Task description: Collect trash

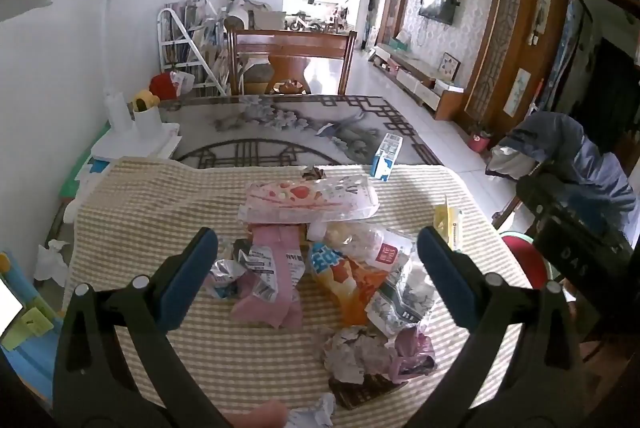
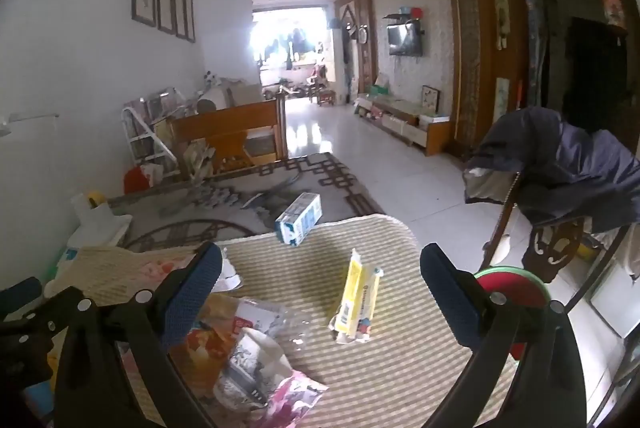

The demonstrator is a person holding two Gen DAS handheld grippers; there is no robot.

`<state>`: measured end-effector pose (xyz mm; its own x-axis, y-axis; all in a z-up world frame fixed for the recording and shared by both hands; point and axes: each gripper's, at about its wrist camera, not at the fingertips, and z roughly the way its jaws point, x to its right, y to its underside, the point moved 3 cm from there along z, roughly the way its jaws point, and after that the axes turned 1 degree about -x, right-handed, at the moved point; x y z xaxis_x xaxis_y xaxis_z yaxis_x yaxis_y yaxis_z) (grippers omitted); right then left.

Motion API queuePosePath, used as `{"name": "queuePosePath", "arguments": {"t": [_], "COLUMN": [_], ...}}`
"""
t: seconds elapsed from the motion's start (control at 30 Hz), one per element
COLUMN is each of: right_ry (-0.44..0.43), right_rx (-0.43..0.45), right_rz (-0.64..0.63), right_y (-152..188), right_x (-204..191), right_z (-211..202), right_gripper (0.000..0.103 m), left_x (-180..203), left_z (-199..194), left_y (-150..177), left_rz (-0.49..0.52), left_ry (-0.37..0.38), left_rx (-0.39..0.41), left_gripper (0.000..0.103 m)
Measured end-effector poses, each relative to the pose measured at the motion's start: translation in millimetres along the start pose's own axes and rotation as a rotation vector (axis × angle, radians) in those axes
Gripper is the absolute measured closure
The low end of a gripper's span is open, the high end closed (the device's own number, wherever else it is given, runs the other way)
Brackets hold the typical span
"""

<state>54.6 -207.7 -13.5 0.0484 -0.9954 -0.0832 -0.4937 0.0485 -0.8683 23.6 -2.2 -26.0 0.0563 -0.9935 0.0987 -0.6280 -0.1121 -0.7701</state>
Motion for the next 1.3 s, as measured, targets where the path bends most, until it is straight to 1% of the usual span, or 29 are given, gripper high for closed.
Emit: {"name": "queuePosePath", "arguments": {"t": [0.13, 0.23, 0.83, 1.3], "right_ry": [-0.013, -0.012, -0.002, -0.013], "right_rx": [-0.004, -0.001, -0.003, -0.015], "right_rz": [-0.009, -0.010, -0.012, -0.010], "right_y": [1, 0, 1, 2], "right_x": [-5, -4, -2, -2], "right_z": [0, -1, 1, 5], "right_gripper": [0.007, 0.007, 0.007, 0.007], "left_x": [1, -7, -12, -12], "left_z": [4, 4, 5, 6], "left_y": [5, 3, 1, -2], "left_rz": [-0.006, -0.027, -0.027, -0.023], "left_ry": [0.004, 0.013, 0.017, 0.017], "left_rx": [-0.001, 0.000, -0.009, -0.008], "left_gripper": [0.005, 0.005, 0.005, 0.005]}}
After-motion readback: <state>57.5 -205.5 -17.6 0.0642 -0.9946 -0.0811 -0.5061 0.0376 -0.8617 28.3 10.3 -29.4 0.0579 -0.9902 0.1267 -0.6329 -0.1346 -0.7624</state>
